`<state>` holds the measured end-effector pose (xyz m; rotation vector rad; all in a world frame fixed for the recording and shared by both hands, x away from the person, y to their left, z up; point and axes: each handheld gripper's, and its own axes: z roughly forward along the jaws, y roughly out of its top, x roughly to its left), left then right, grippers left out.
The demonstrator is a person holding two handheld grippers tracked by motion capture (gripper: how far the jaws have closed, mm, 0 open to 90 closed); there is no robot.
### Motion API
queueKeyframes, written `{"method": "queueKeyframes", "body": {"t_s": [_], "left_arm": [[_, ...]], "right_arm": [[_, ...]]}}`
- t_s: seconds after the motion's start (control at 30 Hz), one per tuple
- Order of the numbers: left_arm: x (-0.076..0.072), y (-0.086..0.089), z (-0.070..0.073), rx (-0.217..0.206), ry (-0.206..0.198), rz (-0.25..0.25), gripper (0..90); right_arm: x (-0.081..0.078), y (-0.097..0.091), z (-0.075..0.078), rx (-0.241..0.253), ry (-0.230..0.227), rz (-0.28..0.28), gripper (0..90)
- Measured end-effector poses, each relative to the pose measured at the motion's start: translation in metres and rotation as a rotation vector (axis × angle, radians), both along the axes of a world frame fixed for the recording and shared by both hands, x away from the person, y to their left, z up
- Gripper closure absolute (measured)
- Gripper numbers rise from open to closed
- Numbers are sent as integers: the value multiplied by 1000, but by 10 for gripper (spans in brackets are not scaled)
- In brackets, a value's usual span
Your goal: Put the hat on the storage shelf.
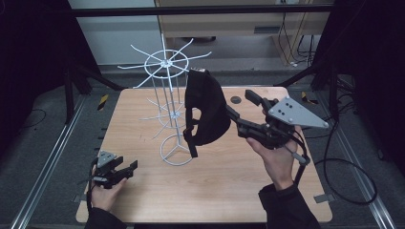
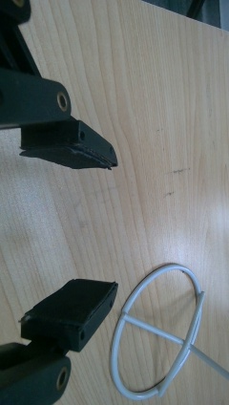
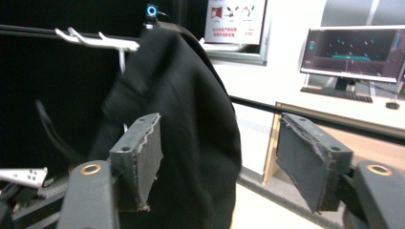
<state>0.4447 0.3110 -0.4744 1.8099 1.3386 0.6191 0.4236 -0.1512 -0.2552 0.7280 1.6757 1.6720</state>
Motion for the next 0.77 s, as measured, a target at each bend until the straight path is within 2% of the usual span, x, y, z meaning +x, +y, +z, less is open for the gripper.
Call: {"method": "queueKeyframes", "body": {"t_s": [0.03, 0.07, 0.1, 0.13, 0.17, 0.2, 0.23, 0.27, 0.33, 0.37, 0.43, 0.47, 0.57, 0.63, 0.77], "left_arm": [[0, 0, 0, 0, 0, 0, 339], [0, 0, 0, 3, -2, 0, 339], [0, 0, 0, 3, -2, 0, 340], [0, 0, 0, 1, -6, -1, 340], [0, 0, 0, 0, -6, -2, 342], [0, 0, 0, -2, -7, -5, 342], [0, 0, 0, -2, -7, -5, 345], [0, 0, 0, -1, -8, -4, 350], [0, 0, 0, 3, -11, -12, 357], [0, 0, 0, 3, -11, -12, 363], [0, 0, 0, 2, -12, -16, 367], [0, 0, -1, 3, -12, -18, 379], [1, 1, -1, -3, -10, -19, 395], [1, 1, -1, -6, -8, -22, 407], [2, 2, 0, -10, -10, -26, 439]], "right_arm": [[0, 0, 0, 0, 0, 0, 312], [-2, -10, -13, 11, 26, -3, 296], [-2, -10, -13, 11, 26, -3, 296], [-4, -22, -28, 27, 51, -15, 286], [-4, -28, -36, 34, 68, -21, 282], [-3, -33, -42, 40, 84, -26, 277], [-3, -33, -42, 40, 84, -26, 277], [-1, -47, -64, 58, 145, -49, 263], [2, -58, -83, 55, 185, -83, 252], [2, -58, -83, 55, 185, -83, 252], [6, -71, -109, 47, 245, -127, 239], [8, -82, -130, 47, 290, -166, 231], [10, -96, -159, 55, 341, -211, 226], [12, -104, -176, 18, 392, -243, 215], [11, -119, -207, -47, 456, -286, 211]]}}
